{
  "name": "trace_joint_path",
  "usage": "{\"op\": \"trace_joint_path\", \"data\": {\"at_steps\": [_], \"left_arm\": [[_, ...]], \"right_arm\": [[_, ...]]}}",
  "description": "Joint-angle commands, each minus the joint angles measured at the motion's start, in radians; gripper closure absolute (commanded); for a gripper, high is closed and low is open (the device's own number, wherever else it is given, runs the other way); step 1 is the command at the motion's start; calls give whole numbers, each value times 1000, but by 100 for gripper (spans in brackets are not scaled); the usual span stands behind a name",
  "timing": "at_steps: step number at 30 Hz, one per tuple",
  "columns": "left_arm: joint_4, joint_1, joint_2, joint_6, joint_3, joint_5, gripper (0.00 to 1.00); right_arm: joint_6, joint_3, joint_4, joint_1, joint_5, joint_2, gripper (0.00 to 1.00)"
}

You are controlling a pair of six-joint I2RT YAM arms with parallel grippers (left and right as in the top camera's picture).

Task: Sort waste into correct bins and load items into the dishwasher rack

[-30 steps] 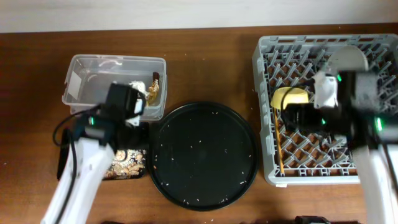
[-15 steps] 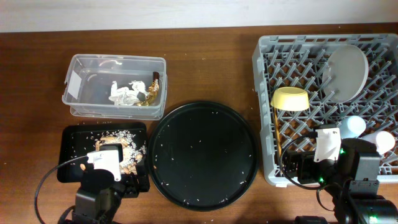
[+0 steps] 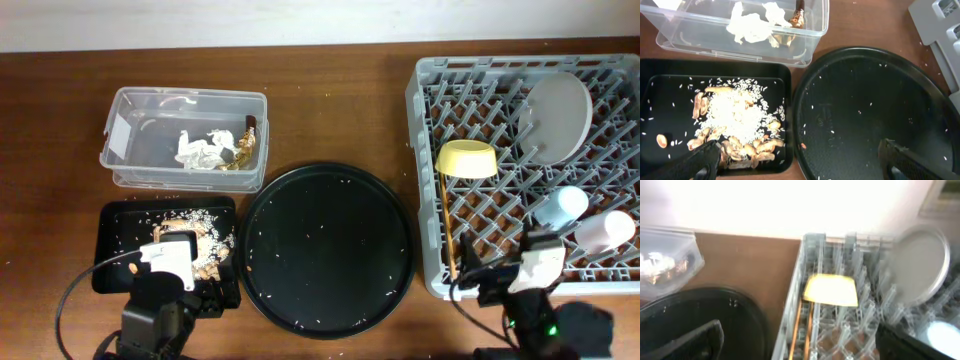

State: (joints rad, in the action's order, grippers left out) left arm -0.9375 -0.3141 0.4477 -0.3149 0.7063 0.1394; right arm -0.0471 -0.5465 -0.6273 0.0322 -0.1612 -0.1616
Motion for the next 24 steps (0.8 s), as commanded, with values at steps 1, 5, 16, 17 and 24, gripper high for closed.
{"op": "trace_joint_path", "data": {"at_steps": [1,5,16,17,24], "left_arm": [[1,-2,-4,-10,-6,12,1],[1,-2,-4,-10,-6,12,1],[1,-2,-4,-10,-6,11,1],[1,-2,-4,-10,-6,12,0],[1,-2,-4,-10,-6,12,1]], "right_arm": [[-1,196,187,-20,12,157,2],[-2,362,421,-20,44,158,2],[-1,504,472,-20,121,157,2],[-1,504,472,-20,121,157,2],[-1,504,472,-20,121,157,2]]}}
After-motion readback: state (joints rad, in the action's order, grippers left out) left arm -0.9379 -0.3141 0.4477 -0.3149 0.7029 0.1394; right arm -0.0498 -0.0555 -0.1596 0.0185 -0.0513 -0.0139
